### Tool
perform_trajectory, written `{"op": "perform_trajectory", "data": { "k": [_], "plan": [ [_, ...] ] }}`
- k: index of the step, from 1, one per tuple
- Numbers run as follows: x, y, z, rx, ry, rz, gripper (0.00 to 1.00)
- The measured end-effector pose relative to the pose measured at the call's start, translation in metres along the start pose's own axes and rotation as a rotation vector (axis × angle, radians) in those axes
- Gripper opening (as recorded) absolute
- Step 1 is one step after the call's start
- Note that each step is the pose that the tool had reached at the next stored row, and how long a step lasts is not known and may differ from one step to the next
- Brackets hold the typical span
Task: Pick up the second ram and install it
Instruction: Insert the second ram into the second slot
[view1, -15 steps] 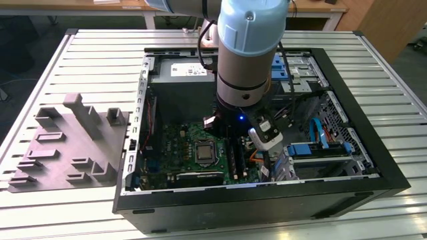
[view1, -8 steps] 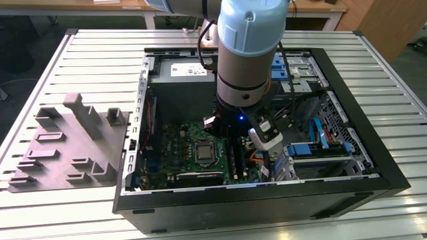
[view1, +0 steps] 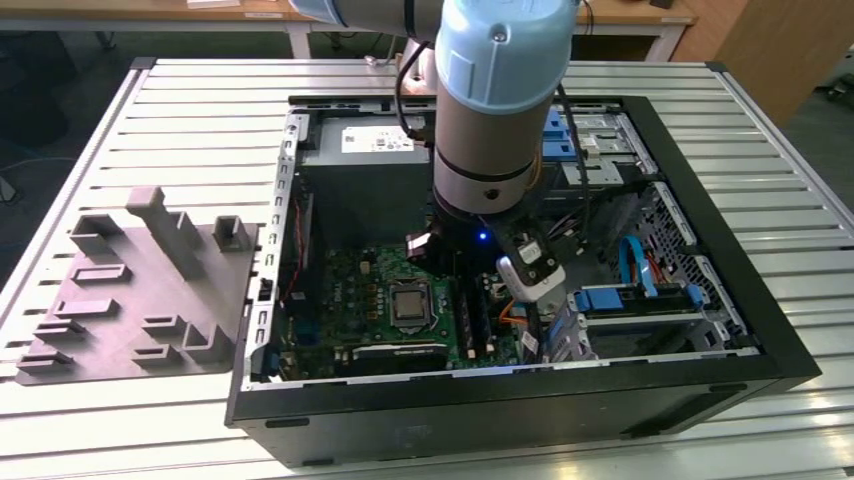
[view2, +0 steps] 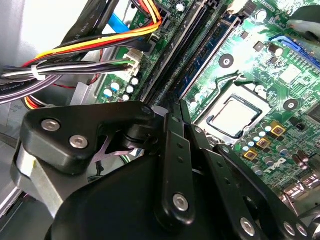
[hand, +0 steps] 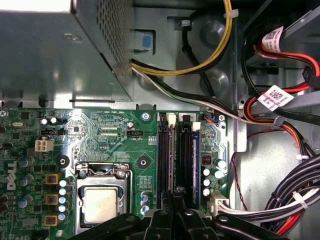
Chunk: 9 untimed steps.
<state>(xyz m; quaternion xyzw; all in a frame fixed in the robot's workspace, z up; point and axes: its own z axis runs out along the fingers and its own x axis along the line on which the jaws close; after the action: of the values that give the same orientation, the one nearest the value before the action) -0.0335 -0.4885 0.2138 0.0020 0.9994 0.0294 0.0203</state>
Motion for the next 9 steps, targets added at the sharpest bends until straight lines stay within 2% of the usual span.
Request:
{"op": "perform_trajectory", "data": {
  "k": [1,2,9],
  "plan": [
    [0.0000,0.0000,0.0001,-0.0001,0.0000,0.000,0.13],
    [0.0000,0.0000,0.0000,0.0000,0.0000,0.000,0.19],
    [0.0000,0.0001,-0.0009,0.0000,0.0000,0.000,0.19]
  ]
}}
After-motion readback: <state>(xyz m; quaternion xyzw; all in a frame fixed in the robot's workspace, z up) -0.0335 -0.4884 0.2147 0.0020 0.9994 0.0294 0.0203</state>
